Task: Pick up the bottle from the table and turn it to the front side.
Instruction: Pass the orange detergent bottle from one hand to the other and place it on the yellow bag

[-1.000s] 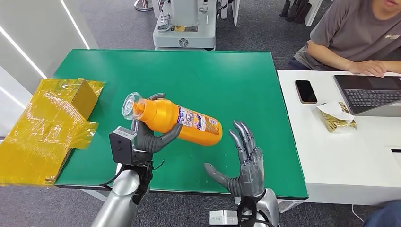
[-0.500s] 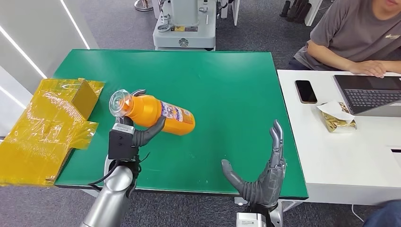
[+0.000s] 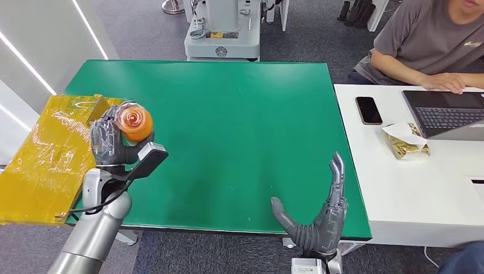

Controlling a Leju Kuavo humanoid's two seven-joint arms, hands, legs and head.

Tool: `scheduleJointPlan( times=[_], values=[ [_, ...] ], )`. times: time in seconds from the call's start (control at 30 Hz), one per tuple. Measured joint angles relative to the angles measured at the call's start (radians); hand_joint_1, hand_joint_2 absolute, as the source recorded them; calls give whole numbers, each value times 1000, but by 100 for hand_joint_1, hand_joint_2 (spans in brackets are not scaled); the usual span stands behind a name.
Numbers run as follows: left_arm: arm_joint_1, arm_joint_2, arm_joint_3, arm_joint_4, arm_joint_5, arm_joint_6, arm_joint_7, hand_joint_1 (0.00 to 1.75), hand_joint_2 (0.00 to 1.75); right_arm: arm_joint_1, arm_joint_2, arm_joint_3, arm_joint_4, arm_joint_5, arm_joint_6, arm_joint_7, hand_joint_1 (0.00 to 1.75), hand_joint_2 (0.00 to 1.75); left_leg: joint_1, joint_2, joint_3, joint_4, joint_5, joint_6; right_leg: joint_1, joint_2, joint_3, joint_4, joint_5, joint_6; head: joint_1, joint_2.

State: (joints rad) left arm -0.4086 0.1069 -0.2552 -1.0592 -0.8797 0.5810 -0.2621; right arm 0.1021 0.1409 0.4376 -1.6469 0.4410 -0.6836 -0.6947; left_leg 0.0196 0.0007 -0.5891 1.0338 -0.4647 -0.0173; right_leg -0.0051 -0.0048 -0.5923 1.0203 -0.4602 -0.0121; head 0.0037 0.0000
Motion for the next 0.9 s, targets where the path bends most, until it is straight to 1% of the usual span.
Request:
scheduleJointPlan(
  times=[0.13,0.23,0.37,0.47,0.6,0.7,0.9],
  values=[
    [-50,68,2,36,-92,-54,34,175,175,1,2,-1,3,-3,0,0,0,175,0,0,0,0,0,0,0,0,0,0,0,0,0,0],
    [-88,102,2,63,-141,-101,53,175,175,2,3,-1,5,-4,0,0,0,175,0,0,0,0,0,0,0,0,0,0,0,0,0,0],
    [-154,154,-14,111,-224,-235,61,175,175,3,3,-1,6,-4,0,0,0,175,0,1,0,0,0,-1,0,2,-1,0,0,0,0,0],
    [-196,189,-35,134,-240,-327,47,175,175,10,3,-2,6,-11,0,0,0,175,0,2,0,0,0,-1,0,2,-1,0,0,-1,0,0],
    [-230,228,-67,145,-247,-437,42,175,175,29,3,-3,-2,-14,0,0,0,175,0,2,0,0,0,-1,0,3,-2,1,0,-1,0,0],
    [-245,254,-88,146,-248,-495,43,175,175,41,3,-4,-10,-14,0,0,0,175,0,3,0,0,0,-1,0,4,-2,1,0,-1,0,0],
    [-291,279,-131,167,-271,-599,55,175,175,45,3,-6,-15,-13,0,-1,0,175,0,3,-1,0,0,-1,0,4,-2,1,1,-1,0,0]
  ],
)
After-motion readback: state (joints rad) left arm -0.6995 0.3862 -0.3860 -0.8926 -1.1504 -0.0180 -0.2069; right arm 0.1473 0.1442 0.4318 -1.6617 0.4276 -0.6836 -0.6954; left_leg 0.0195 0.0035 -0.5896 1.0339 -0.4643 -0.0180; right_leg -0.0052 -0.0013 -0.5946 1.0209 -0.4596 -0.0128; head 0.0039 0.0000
